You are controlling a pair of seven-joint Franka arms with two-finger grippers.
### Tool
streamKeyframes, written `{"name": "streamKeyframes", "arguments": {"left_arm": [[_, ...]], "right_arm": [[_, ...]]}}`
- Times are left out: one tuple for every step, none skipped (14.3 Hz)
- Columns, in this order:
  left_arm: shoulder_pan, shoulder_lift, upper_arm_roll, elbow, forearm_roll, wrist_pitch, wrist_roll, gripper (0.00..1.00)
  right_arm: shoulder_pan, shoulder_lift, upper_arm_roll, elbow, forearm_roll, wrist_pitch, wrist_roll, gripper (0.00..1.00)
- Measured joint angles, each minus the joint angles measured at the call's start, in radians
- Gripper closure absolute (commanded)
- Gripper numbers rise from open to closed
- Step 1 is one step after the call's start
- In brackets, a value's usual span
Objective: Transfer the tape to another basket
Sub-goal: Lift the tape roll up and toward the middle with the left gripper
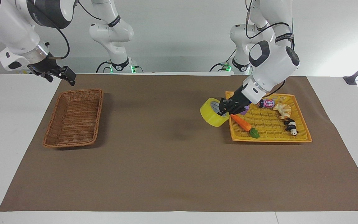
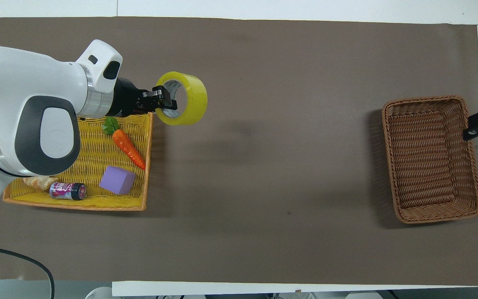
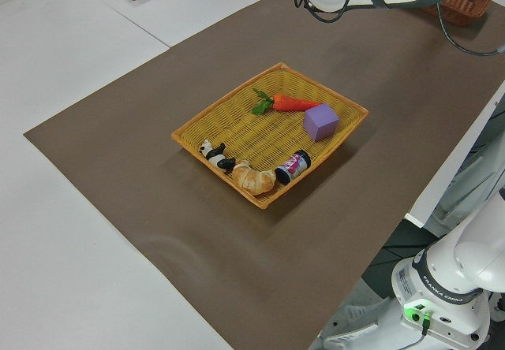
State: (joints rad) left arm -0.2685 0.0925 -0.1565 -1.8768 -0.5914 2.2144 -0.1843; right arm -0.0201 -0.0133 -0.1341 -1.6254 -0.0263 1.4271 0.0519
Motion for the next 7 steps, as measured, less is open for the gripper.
{"name": "streamKeyframes", "arguments": {"left_arm": [[-0.007,0.007,0.000,0.013,-0.004,0.012,-0.007,1.00],[-0.014,0.014,0.000,0.021,-0.007,0.016,-0.011,1.00],[-0.018,0.019,0.000,0.026,-0.008,0.017,-0.011,1.00],[-0.020,0.023,0.000,0.026,-0.009,0.017,-0.011,1.00],[-0.021,0.026,0.000,0.026,-0.010,0.014,-0.011,1.00],[-0.023,0.026,0.000,0.026,-0.010,0.009,-0.011,1.00],[-0.025,0.026,0.000,0.027,-0.015,0.006,-0.011,1.00]], "right_arm": [[0.000,0.000,0.000,0.000,0.000,0.000,0.000,0.00],[0.000,0.000,0.000,0.000,0.000,0.000,0.000,0.00],[0.000,0.000,0.000,0.000,0.000,0.000,0.000,0.00],[0.000,0.000,0.000,0.000,0.000,0.000,0.000,0.00],[-0.001,-0.003,-0.002,0.000,0.000,0.000,-0.008,0.00],[-0.001,-0.007,-0.002,0.000,0.001,-0.001,-0.037,0.00],[-0.001,-0.011,-0.002,-0.003,0.013,-0.002,-0.084,0.00]]}}
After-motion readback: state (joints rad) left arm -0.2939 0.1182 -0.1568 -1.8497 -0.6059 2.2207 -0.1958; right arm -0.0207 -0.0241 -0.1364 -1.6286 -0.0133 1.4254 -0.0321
